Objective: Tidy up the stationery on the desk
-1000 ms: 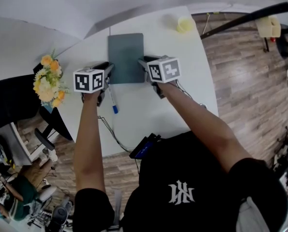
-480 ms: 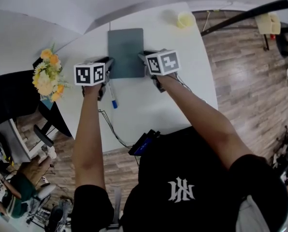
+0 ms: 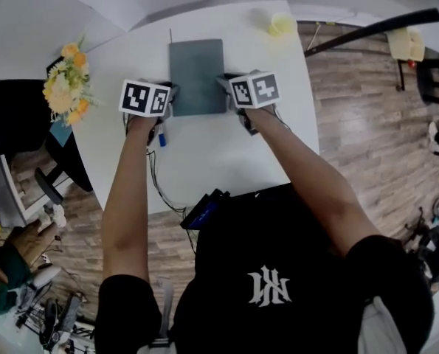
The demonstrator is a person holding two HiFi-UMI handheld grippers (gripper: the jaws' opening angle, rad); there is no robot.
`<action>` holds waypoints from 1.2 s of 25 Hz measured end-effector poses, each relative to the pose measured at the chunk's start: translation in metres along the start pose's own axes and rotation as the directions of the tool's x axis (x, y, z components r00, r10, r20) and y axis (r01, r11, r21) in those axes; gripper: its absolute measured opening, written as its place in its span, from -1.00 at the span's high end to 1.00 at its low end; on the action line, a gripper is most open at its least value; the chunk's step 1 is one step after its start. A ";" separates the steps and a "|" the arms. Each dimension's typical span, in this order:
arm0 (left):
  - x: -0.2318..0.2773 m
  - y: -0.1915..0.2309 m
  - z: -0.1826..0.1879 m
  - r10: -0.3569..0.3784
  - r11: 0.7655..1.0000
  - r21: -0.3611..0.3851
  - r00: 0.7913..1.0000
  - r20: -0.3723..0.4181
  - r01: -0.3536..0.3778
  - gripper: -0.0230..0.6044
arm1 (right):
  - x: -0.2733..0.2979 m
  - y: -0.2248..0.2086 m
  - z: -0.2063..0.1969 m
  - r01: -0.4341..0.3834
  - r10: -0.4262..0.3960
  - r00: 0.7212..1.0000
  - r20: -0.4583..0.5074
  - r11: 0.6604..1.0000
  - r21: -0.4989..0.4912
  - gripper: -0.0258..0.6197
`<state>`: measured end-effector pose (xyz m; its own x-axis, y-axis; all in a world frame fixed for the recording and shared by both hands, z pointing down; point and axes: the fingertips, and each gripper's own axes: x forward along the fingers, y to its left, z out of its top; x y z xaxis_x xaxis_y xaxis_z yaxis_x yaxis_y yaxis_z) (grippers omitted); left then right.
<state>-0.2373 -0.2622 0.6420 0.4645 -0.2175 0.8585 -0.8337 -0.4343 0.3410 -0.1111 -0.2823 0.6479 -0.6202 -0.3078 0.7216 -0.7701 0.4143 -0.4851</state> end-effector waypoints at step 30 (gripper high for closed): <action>0.000 -0.124 -0.122 0.036 0.983 -0.181 0.999 -0.004 -0.036 0.64 | -0.067 0.006 -0.115 -0.115 0.085 0.984 -0.159 0.974 -0.194 0.59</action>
<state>-0.1702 -0.1013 0.6469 0.4329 -0.2298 0.8716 -0.8903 -0.2608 0.3734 -0.0567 -0.1606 0.6532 -0.6516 -0.1317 0.7470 -0.6495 0.6055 -0.4598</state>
